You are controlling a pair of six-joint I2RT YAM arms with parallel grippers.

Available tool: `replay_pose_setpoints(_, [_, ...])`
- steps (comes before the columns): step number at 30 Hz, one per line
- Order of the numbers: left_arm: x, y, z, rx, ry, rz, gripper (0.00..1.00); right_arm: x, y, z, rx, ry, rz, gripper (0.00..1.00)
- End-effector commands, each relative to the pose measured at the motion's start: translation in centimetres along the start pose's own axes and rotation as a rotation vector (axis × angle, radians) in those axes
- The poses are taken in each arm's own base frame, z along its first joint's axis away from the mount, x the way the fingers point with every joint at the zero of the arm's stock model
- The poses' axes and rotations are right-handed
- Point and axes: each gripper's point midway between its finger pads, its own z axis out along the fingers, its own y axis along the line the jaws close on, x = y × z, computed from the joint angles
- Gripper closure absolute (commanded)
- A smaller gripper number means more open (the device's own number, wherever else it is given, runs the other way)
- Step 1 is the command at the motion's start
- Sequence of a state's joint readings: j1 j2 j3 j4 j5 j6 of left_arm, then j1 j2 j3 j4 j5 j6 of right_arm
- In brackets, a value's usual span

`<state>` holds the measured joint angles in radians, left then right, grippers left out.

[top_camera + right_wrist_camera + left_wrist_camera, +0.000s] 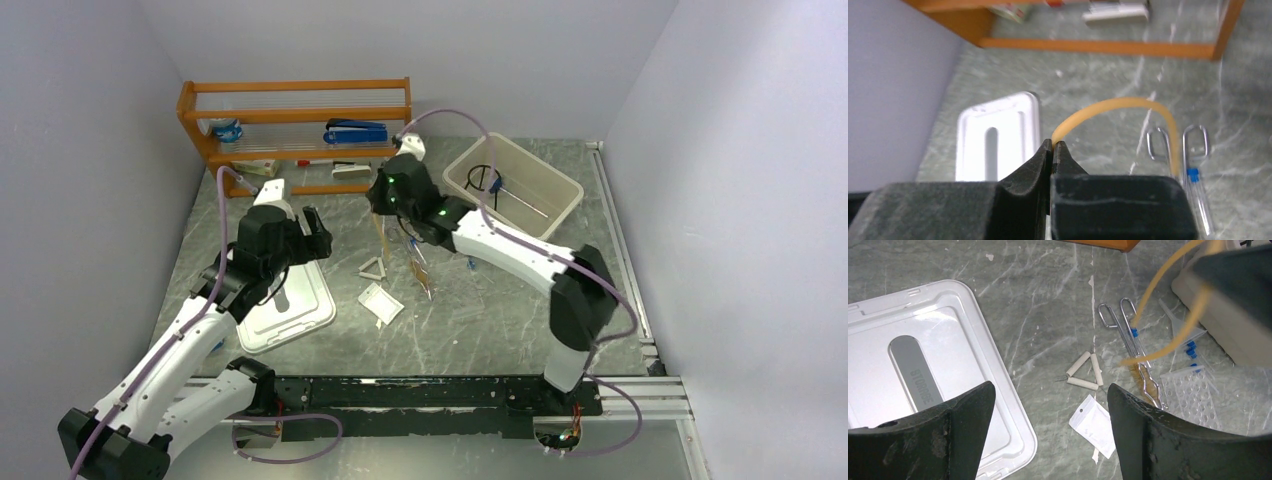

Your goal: Organize the chemistry lab equipment

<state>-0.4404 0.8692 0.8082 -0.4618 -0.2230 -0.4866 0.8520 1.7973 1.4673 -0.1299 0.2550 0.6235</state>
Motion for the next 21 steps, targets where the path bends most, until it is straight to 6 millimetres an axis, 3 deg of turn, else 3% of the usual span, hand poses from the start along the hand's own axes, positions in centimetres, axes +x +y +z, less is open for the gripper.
replay_pose_setpoints(1, [-0.3,0.5,-0.3,-0.019,-0.016,0.010,0.14,-5.1,2.6,-3.4,-0.127,-0.095,-0.112,1.00])
replay_pose_setpoints(7, [-0.5,0.5,-0.7,-0.014,-0.030,0.011,0.14,-11.7,2.6,-9.6,-0.133,-0.204,-0.275,1.00])
replay_pose_setpoints(11, [-0.4,0.4,-0.7,-0.009,-0.031,0.007,0.14,-15.4,0.2,-13.2,-0.060,-0.275,-0.299,1.00])
replay_pose_setpoints(16, [-0.2,0.3,-0.5,-0.003,-0.017,0.012,0.14,-18.3,-5.7,-16.1,0.078,-0.333,-0.274,1.00])
replay_pose_setpoints(21, [0.0,0.2,-0.5,0.001,-0.012,0.012,0.14,-19.7,-12.3,-18.1,0.207,-0.370,-0.326,1.00])
